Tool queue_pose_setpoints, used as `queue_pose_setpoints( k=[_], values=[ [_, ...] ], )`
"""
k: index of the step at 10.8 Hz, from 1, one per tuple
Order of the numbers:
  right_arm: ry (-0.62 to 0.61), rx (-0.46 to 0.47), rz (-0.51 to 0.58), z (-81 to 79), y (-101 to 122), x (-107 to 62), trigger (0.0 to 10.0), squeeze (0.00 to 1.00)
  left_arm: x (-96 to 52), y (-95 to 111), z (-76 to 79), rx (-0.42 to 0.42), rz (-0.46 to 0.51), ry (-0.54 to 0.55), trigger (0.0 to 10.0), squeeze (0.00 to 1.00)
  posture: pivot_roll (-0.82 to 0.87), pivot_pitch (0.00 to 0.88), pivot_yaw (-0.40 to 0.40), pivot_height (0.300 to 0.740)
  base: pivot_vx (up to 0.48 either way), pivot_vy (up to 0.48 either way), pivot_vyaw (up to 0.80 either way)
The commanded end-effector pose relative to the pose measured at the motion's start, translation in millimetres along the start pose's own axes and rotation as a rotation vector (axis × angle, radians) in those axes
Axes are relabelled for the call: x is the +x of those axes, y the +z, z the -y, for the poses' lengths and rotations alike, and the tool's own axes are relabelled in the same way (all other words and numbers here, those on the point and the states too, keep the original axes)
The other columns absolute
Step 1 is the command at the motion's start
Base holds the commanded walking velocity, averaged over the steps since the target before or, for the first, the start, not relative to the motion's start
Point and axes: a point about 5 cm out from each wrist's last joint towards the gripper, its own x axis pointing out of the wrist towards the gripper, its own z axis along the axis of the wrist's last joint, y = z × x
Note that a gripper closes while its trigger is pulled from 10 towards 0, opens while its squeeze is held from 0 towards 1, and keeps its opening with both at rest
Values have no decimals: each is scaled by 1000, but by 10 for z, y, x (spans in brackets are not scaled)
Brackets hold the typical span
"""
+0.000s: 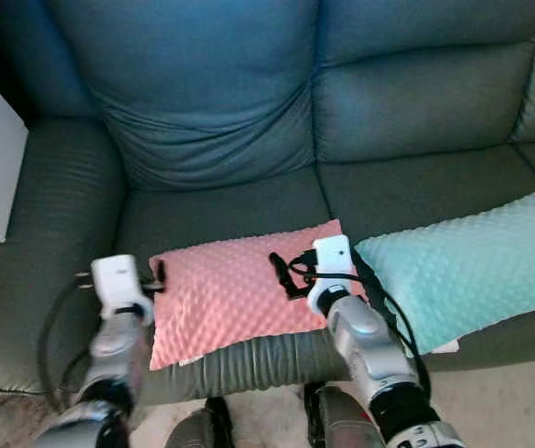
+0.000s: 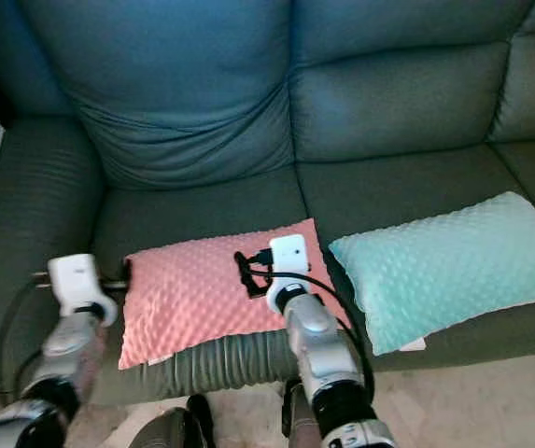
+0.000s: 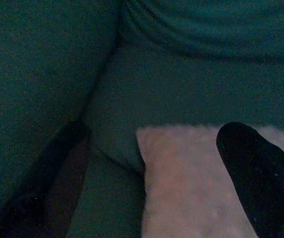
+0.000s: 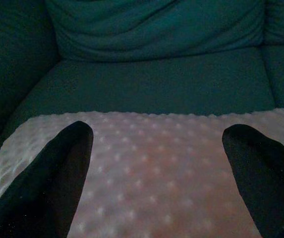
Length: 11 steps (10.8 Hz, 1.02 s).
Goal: Move the pillow to the sofa
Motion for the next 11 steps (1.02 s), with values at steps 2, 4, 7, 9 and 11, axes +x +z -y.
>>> queue_pose_setpoints(
  k=[2,4,7,9,11],
  values=[
    [33,15,-23,-23,-29,-15,10000,1000,-82,-30,-170,-6,24,15,10000,1000,-215,146,99,740,0,0,0],
    [124,-31,-89,64,-39,-75,10000,1000,-269,-19,-295,-13,71,-19,10000,1000,-204,58,93,740,0,0,0],
    [49,-66,-59,346,25,-139,10000,1000,-510,-70,-378,-4,78,2,10000,1000,-204,0,93,740,0,0,0],
    [25,-109,16,373,67,-278,10000,1000,-761,-28,-371,-11,96,30,10000,1000,-204,0,92,740,0,0,0],
    [-2,-132,102,373,175,-292,10000,1000,-869,-36,-337,-23,99,42,10000,1000,-203,0,89,740,0,0,0]
  ],
)
